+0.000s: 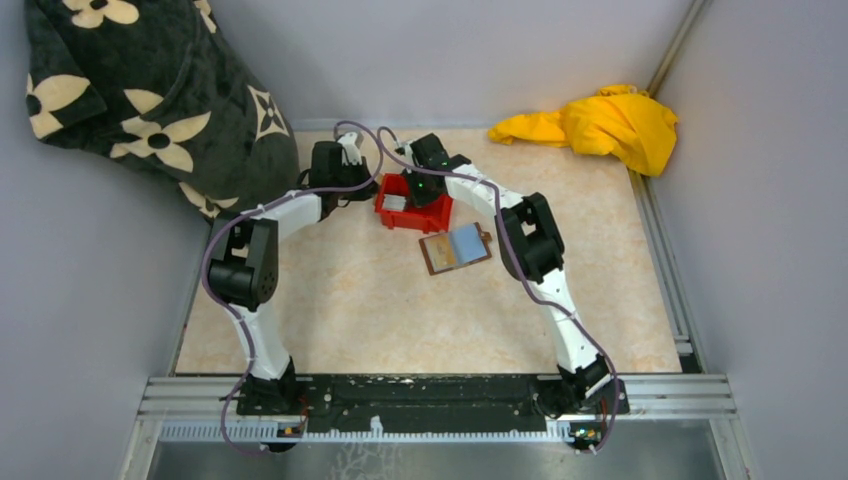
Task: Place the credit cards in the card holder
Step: Adjust the credit card in the storage box, then insert the credit card into the card holder.
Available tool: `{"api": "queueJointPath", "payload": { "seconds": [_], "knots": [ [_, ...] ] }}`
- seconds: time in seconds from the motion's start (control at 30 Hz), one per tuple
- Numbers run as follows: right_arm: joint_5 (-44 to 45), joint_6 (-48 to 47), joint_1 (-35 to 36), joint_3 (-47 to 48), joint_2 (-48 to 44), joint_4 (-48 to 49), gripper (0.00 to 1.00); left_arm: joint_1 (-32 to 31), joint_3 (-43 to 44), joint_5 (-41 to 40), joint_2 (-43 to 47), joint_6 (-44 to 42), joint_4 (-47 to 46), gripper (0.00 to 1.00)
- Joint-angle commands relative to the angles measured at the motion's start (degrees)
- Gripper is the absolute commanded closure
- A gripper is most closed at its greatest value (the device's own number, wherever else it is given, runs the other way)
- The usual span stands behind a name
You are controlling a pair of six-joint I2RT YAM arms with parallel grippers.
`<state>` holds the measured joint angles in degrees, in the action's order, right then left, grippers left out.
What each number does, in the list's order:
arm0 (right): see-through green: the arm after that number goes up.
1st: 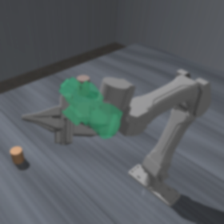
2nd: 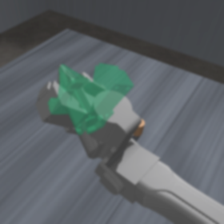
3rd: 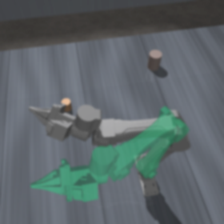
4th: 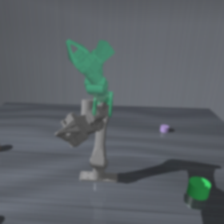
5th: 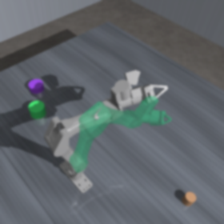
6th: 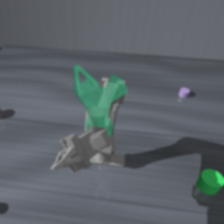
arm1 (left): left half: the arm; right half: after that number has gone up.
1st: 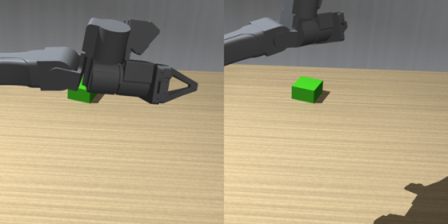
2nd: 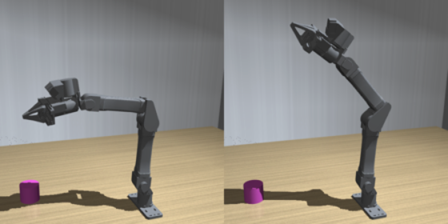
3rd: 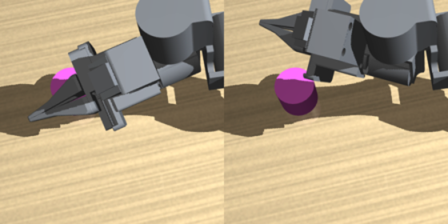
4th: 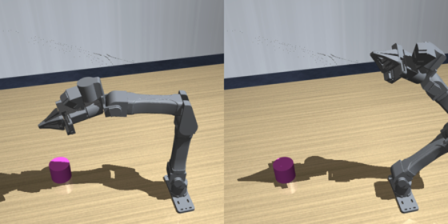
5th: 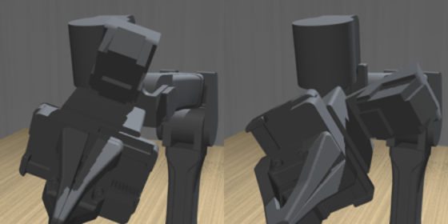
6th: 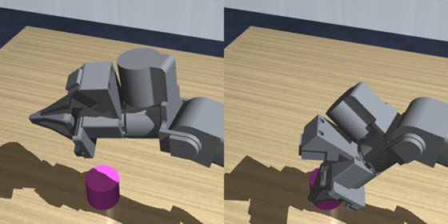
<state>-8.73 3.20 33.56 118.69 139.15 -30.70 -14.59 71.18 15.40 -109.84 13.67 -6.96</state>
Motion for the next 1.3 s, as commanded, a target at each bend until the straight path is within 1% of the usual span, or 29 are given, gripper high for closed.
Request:
{"api": "queueJointPath", "payload": {
  "seconds": [0.0,0.2,0.3,0.47,0.67,0.77,0.9,1.0,1.13,1.27],
  "knots": [
    [-1.07,0.83,-0.16,3.28,-0.35,1.42,1.0,-1.06,2.05,1.33,-0.87,-0.02,-0.34,1.0],
    [-0.98,1.12,-0.17,3.76,-0.32,1.0,1.0,-1.41,2.01,0.34,-0.5,-0.09,-0.16,1.0],
    [1.15,1.01,-0.16,1.16,-2.49,2.28,1.0,-1.4,1.43,-1.96,0.24,-0.22,-0.18,1.0],
    [4.38,0.64,-0.21,-3.71,-6.87,4.79,1.0,-1.41,0.21,-9.54,2.24,1.8,-0.45,1.0],
    [4.79,0.29,-0.43,-7.48,-10.75,7.41,1.0,-1.32,-3.03,-19.93,7.23,4.79,-2.17,1.0],
    [5.4,0.4,-0.43,-9.89,-13.26,9.29,1.0,-1.34,-3.91,-23.11,10.23,5.76,-2.51,1.0],
    [7.25,0.99,-0.42,-15.31,-19.34,13.71,1.0,-1.47,-5.85,-25.22,15.95,8.28,-2.21,1.0],
    [9.82,2.35,-0.43,-20.44,-24.54,16.91,1.0,-1.92,-7.94,-24.72,20.68,11.11,-1.57,1.0],
    [14.42,4.04,-0.43,-28.16,-31.71,19.09,1.0,-5.11,-11.25,-23.67,25.81,15.04,0.28,1.0],
    [17.84,6.35,-0.51,-36.06,-37.41,18.35,0.97,-12.25,-15.61,-24.71,30.33,19.28,1.36,1.0]
  ]
}}
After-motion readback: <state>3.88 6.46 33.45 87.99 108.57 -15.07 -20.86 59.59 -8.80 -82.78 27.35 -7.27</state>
